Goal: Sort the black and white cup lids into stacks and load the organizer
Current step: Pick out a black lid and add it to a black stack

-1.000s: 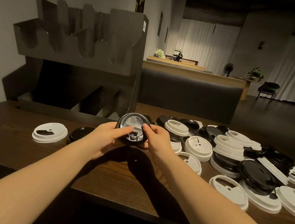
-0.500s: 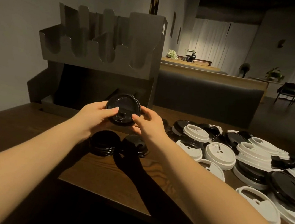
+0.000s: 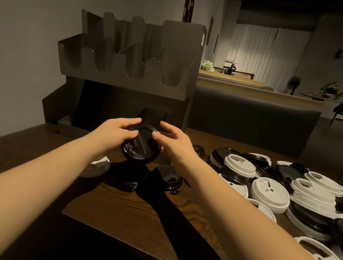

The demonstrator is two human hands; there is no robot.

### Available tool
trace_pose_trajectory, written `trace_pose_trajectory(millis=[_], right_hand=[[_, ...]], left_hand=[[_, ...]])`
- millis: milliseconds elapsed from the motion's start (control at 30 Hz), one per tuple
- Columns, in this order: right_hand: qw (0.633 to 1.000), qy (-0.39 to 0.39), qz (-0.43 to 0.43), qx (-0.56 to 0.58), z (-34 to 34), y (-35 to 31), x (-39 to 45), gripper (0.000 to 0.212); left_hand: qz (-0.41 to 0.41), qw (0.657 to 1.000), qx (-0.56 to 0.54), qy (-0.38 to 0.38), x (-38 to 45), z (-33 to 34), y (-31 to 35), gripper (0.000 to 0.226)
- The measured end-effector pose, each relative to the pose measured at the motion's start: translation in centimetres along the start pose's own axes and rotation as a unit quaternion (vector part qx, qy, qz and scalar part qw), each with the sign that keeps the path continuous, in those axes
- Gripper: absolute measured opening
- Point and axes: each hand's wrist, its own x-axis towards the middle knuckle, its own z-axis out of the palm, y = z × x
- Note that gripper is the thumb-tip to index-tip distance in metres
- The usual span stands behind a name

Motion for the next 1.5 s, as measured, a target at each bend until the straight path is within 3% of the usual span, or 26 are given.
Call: trace_pose_trajectory(millis=[100,200,267,367,433,567,700,967,1200,1333,1500], right_hand=[[0.999,0.042,-0.002,-0.022,0.5,0.0,0.4,0.039],[0.997,0.072,-0.009,-0.006,0.8,0.0,0.5,0.037],[0.998,0.06,0.02,0.024,1.1,0.1,0.7,0.046],[0.988,-0.001,0.115,0.1,2.2,0.6,0.2,0.064],[0.983,-0.014,0.118,0.14,2.9,1.2,-0.2,0.059],[0.989,0.031,0.08,0.121,2.6,1.9,0.0,0.042],[0.992,0.02,0.109,0.057,2.7,2.3,0.3,0.031],[0.979,-0.039,0.088,-0.18,2.5,4.0,0.4,0.057],[0.973,-0.049,0.05,-0.219,2.7,4.8,-0.3,0.055],[0.97,-0.051,0.044,-0.232,2.4,5.1,-0.4,0.055],[0.972,-0.055,0.012,-0.229,1.9,5.2,-0.7,0.048]], left_hand=[[0.003,1.0,-0.027,-0.002,-0.2,0.2,-0.1,0.055],[-0.04,0.996,-0.079,-0.004,-0.4,0.0,-0.8,0.032],[-0.078,0.985,-0.151,0.021,-0.2,0.0,-1.2,0.022],[-0.154,0.945,-0.274,0.088,-0.1,0.1,-1.4,0.027],[-0.188,0.935,-0.29,0.085,-0.3,0.4,-1.7,0.027],[-0.22,0.96,-0.167,0.049,-1.1,0.2,-3.0,0.016],[-0.222,0.968,-0.09,0.076,-1.1,-0.9,-3.8,0.029],[-0.23,0.969,0.08,0.037,-0.9,-0.7,-5.2,0.061],[-0.282,0.959,-0.001,-0.004,-1.0,-0.1,-5.7,0.037],[-0.288,0.957,-0.034,-0.03,-1.4,-0.3,-5.4,0.056],[-0.27,0.962,-0.034,-0.02,-1.6,-0.4,-5.4,0.044]])
